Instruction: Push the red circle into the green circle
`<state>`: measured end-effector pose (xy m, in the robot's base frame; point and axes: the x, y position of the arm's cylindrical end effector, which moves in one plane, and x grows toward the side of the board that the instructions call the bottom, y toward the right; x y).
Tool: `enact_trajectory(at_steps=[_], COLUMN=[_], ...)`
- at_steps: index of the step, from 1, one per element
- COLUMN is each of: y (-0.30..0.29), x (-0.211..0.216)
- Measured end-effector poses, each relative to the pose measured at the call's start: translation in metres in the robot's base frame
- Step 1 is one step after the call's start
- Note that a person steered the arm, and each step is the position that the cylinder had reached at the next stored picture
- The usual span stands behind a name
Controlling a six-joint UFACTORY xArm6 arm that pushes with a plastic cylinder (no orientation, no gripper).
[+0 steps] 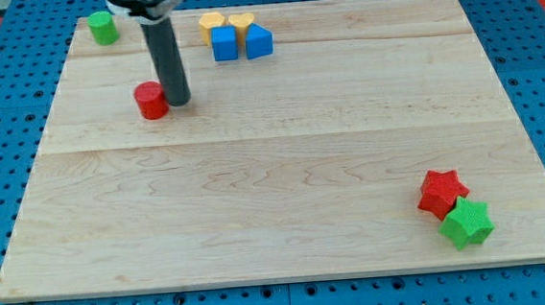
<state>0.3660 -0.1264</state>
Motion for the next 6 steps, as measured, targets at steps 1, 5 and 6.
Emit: enact_trajectory(at_steps=[1, 5, 6], y=[0.021, -0.099, -0.179], x=[0.045, -0.006, -0.04])
